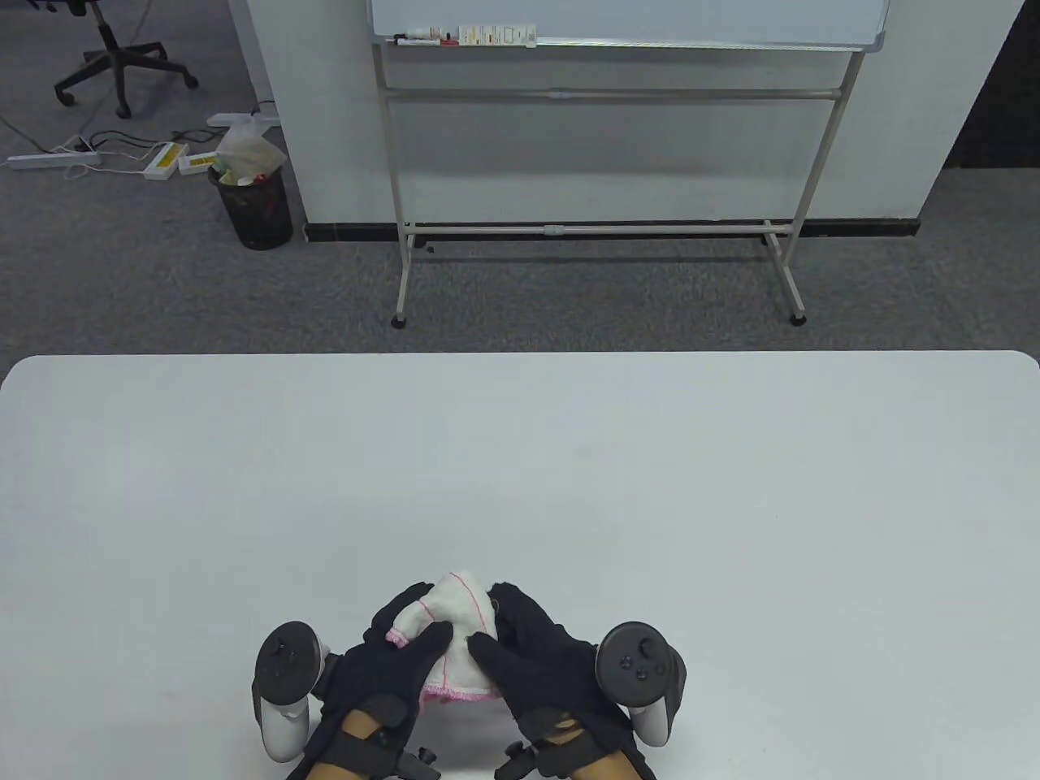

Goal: Squeeze dry dish cloth into compact mass

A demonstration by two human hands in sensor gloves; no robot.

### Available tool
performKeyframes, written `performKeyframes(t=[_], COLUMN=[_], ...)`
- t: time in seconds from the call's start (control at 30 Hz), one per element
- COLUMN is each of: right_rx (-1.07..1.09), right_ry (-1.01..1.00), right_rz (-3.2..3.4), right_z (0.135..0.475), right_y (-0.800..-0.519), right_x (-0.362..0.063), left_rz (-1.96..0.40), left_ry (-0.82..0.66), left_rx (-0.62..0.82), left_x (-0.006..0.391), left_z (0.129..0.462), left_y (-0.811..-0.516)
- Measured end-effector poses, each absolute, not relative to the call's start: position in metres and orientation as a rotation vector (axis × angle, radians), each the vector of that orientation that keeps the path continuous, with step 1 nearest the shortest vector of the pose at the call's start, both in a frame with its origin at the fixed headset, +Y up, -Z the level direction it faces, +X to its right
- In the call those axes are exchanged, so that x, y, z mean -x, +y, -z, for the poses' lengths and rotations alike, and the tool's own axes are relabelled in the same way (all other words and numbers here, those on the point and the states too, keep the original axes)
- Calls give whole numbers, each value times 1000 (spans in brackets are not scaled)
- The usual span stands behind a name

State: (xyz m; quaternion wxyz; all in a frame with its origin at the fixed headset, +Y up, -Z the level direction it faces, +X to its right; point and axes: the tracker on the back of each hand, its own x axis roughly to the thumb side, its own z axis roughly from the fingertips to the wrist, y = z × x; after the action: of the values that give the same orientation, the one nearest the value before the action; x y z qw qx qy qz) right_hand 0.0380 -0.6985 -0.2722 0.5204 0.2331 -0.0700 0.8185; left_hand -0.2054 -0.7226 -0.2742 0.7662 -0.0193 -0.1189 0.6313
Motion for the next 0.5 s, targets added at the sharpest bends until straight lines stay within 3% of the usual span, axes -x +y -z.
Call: performKeyframes(t=[0.07,0.2,0.5], right_rx=[-697,-853,-771], right_ry=[-166,-156,-280], right_rz=[-2067,-2320,-2308], right_z=[268,262,266], right_y=[-694,-692,-693], right_x=[-31,-16,-19], left_rz=[-1307,-1376,-1540], left_ry=[-246,-349,-403], left_rx=[11,125,203], left_x=[204,193,196], left_z=[275,275,274], left_y=[-723,-723,-728])
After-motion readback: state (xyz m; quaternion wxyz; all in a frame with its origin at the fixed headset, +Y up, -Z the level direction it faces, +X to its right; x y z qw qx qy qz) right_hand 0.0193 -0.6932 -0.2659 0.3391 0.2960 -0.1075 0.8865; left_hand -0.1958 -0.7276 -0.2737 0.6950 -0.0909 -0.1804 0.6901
